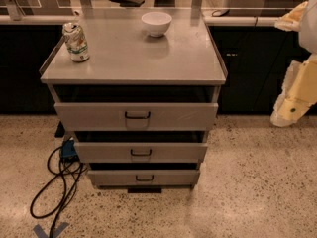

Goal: Open top drawer

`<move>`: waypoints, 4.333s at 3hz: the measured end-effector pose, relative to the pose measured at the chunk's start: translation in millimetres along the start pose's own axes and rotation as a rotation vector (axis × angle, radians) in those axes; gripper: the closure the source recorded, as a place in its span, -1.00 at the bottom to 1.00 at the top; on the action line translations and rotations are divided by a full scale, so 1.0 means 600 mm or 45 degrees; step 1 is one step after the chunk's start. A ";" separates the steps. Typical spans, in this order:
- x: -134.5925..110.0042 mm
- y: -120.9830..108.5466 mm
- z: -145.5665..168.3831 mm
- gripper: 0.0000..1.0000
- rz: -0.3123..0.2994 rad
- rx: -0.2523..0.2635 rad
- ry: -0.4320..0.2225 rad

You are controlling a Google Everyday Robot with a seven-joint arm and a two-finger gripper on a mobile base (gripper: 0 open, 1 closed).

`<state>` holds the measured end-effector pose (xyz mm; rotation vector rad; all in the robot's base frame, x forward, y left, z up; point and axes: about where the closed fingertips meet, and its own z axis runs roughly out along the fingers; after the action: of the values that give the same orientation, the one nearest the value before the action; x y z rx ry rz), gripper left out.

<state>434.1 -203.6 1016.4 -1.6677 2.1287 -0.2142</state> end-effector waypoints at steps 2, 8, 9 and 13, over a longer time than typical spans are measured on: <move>-0.003 0.006 0.028 -1.00 -0.020 -0.028 -0.021; -0.087 0.162 0.310 -1.00 -0.139 -0.451 -0.252; -0.127 0.217 0.411 -1.00 -0.134 -0.411 -0.152; -0.117 0.099 0.541 -1.00 0.239 -0.297 -0.479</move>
Offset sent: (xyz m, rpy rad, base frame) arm 0.0115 0.0090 -0.0446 0.0295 0.0539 0.0567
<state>530.3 -76.3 719.1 -1.4723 2.0561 0.3882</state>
